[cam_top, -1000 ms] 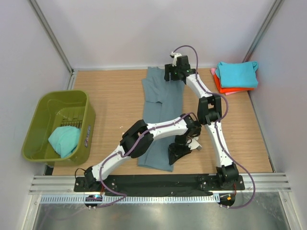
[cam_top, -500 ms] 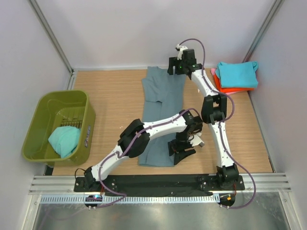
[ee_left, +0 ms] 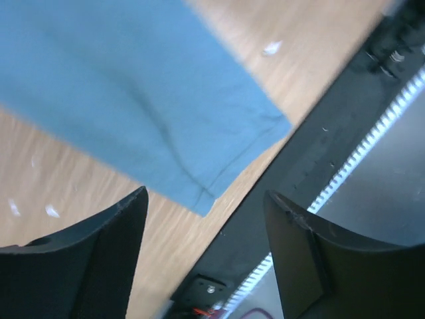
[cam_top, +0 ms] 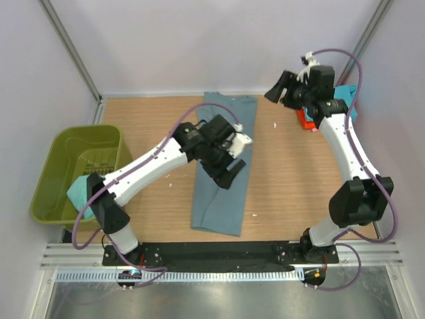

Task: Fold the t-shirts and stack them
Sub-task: Fold the tshirt

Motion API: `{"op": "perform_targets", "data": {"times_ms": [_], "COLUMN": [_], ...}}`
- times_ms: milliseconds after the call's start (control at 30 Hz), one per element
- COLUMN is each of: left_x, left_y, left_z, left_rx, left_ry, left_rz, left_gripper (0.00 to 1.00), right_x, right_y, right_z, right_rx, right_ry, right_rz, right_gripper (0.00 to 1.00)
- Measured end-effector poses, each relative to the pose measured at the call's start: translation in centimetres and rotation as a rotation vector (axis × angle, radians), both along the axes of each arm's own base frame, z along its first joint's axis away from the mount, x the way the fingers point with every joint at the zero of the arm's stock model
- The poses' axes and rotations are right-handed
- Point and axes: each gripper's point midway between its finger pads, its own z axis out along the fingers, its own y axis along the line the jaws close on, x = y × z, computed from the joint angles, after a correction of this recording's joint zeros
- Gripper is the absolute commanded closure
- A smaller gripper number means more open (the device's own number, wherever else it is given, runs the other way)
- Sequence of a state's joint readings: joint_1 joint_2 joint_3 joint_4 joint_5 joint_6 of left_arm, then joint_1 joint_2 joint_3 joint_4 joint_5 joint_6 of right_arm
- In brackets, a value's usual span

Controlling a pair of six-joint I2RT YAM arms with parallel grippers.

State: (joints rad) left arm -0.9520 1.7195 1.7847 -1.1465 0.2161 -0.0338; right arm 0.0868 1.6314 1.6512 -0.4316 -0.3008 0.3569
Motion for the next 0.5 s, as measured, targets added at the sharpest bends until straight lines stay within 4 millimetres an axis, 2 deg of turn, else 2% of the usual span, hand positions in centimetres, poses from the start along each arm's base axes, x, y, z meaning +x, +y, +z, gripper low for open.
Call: {"op": "perform_targets", "data": {"times_ms": [67, 167, 200, 267, 333, 500], "left_x": [2.0, 3.9, 4.0, 2.8, 0.9, -3.4], "left_y": [3.2, 8.0, 9.2, 11.0, 12.4, 14.5], "left_z": [-1.8, -6.2, -7.6, -10.3, -12.3, -14.8], "left_rx": [0.019, 0.09, 0.108, 0.148, 0.171, 0.173], "left_ry": [0.056, 0.189, 0.229, 0.336, 0.437, 0.63], "left_rz": [0.158, 0.396, 0.454, 0.546, 0.613, 0.763], "left_gripper": [0.32, 0.34, 0.35, 0.37, 0.37, 0.38], "right_x": [-4.0, -10.8, -13.2, -17.9, -21.6, -26.2], "right_y": [1.2, 3.7, 4.5, 5.6, 6.2, 7.1], "right_z": [-4.5, -13.6, -16.4, -20.3, -22.1, -23.5], "right_rx": [0.069, 0.136, 0.148, 0.161, 0.176, 0.232], "right_ry": [0.135, 0.425, 0.522, 0.678, 0.782, 0.872], "right_rz": [0.028, 0.077, 0.092, 0.118, 0.147, 0.198], "right_gripper": [0.27, 0.27, 0.26, 0.26, 0.26, 0.27]}}
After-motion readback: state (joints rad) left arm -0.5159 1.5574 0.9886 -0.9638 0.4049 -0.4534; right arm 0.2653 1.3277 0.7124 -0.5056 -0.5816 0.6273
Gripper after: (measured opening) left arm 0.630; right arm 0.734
